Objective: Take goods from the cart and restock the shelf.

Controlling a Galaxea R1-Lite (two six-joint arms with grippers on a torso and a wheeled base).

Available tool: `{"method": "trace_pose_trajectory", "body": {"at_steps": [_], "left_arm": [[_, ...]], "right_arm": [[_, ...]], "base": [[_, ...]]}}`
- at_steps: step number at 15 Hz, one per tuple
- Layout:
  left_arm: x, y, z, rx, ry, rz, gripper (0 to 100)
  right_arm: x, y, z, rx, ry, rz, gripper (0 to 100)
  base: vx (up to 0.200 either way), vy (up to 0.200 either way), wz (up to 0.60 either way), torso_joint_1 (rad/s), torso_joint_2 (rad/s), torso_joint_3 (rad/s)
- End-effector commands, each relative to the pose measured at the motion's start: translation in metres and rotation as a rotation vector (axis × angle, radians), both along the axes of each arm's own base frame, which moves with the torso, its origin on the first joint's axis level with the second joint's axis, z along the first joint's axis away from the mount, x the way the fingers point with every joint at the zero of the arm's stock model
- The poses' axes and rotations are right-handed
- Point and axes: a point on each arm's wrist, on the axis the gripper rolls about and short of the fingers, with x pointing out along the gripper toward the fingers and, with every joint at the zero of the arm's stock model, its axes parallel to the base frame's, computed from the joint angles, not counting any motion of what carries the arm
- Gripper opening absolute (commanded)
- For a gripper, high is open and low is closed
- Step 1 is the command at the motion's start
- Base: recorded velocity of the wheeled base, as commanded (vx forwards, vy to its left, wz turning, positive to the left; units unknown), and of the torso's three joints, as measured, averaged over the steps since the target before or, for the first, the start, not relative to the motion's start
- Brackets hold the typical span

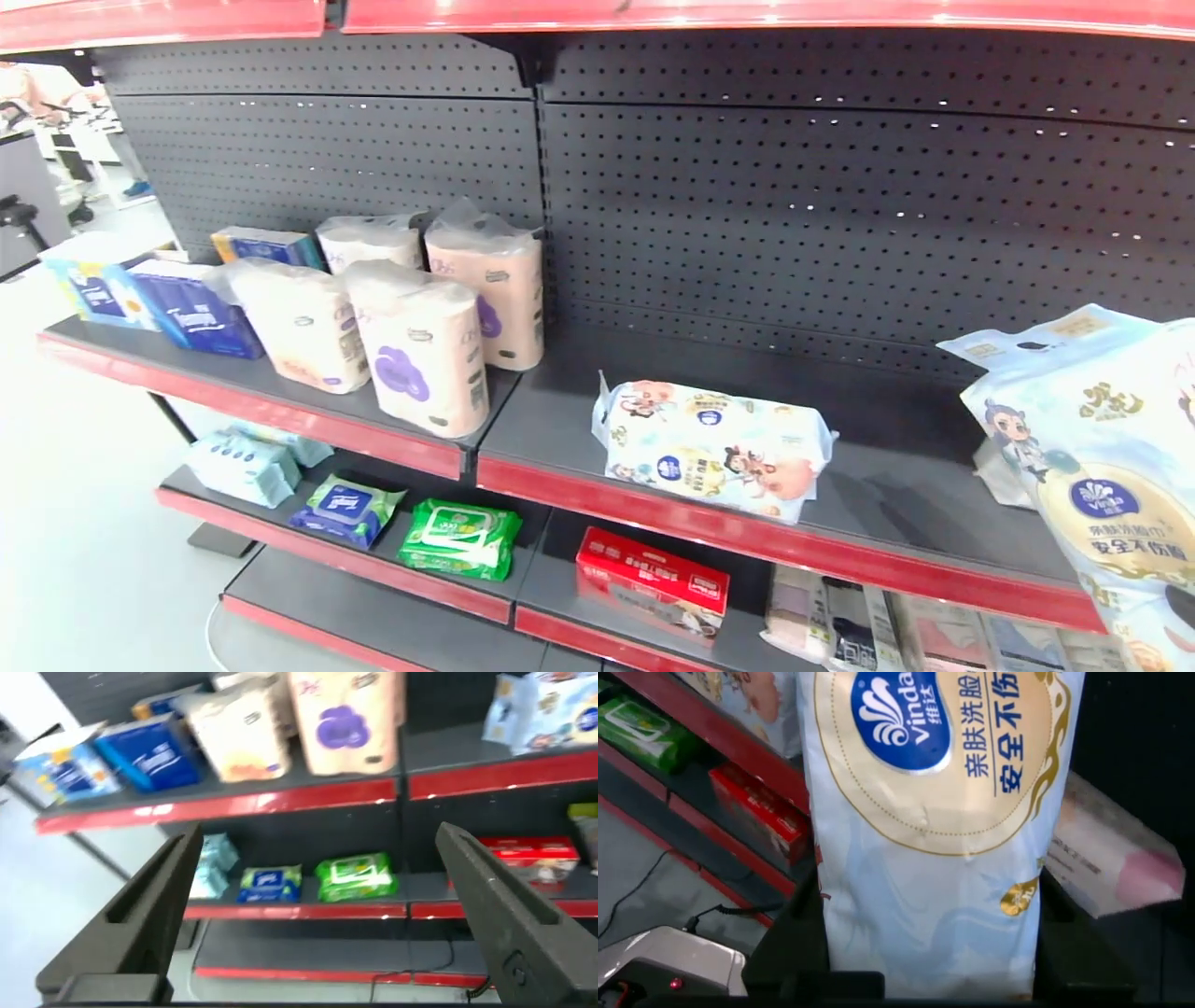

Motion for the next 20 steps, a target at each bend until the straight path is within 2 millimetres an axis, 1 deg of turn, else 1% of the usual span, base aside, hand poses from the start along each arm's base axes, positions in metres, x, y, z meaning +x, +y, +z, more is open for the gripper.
{"method": "trace_pose_trajectory", "body": {"at_steps": [1,3,4,5,6,7,8,9,10,11,13,14,16,17,19,20], "left_arm": [[0.000,0.000,-0.001,-0.004,0.005,0.003,100],[-0.001,0.000,-0.008,-0.054,0.012,-0.036,100],[-0.004,0.001,-0.012,-0.066,-0.003,-0.042,100],[-0.007,0.002,-0.015,-0.068,-0.011,-0.027,100],[-0.007,0.002,-0.015,-0.067,-0.008,-0.020,100],[-0.004,0.002,-0.024,-0.129,0.023,-0.003,100],[-0.004,0.002,-0.025,-0.149,0.027,-0.012,100],[-0.007,0.002,-0.035,-0.243,0.034,-0.051,100],[-0.008,0.003,-0.037,-0.247,0.030,-0.053,100],[-0.008,0.003,-0.045,-0.246,0.037,-0.075,100],[-0.006,0.001,-0.055,-0.244,0.073,-0.171,100],[-0.003,-0.001,-0.063,-0.242,0.095,-0.187,100],[0.001,-0.001,-0.078,-0.262,0.136,-0.158,100],[0.005,-0.001,-0.085,-0.264,0.141,-0.094,100],[0.010,-0.002,-0.089,-0.288,0.096,-0.064,100],[0.013,-0.004,-0.091,-0.325,0.063,-0.112,100]], "right_arm": [[0.004,0.000,0.005,0.000,0.001,0.003,0],[0.013,-0.001,0.015,-0.001,-0.010,0.000,0],[0.023,-0.001,0.020,-0.003,-0.008,0.000,0],[0.032,-0.001,0.023,-0.004,0.008,0.004,0],[0.035,-0.001,0.024,-0.003,0.013,0.007,0],[0.060,-0.002,0.029,0.007,0.051,0.010,0],[0.063,-0.002,0.029,0.007,0.052,0.012,0],[0.091,0.000,0.029,0.012,0.038,0.036,0],[0.097,0.000,0.027,0.011,0.035,0.039,0],[0.108,0.001,0.023,0.014,0.045,0.051,0],[0.118,0.003,0.022,0.035,0.071,0.120,0],[0.123,0.004,0.021,0.037,0.081,0.130,0],[0.131,0.004,0.022,0.039,0.091,0.130,0],[0.131,0.004,0.022,0.040,0.092,0.130,0],[0.131,0.003,0.022,0.040,0.091,0.128,0],[0.130,0.002,0.022,0.041,0.090,0.120,0]], "base": [[0.000,0.000,0.00,0.000,0.00,0.000],[0.000,0.000,0.00,0.000,0.00,0.000],[0.000,0.000,0.00,0.000,0.00,0.000],[0.000,0.000,0.00,0.000,0.00,0.000],[0.000,0.000,0.00,0.000,0.00,0.000],[0.000,0.000,0.00,0.000,0.00,0.000],[0.000,0.000,0.00,0.000,0.00,0.000],[0.000,0.000,0.00,0.000,0.00,0.000],[0.000,0.000,0.00,0.000,0.00,0.000],[0.000,0.000,0.00,0.000,0.00,0.000],[0.000,0.000,0.00,0.000,0.00,0.000],[0.000,0.000,0.00,0.000,0.00,0.000],[0.000,0.000,0.00,0.000,0.00,0.000],[0.000,0.000,0.00,0.000,0.00,0.000],[0.000,0.000,0.00,0.000,0.00,0.000],[0.000,0.000,0.00,0.000,0.00,0.000]]}}
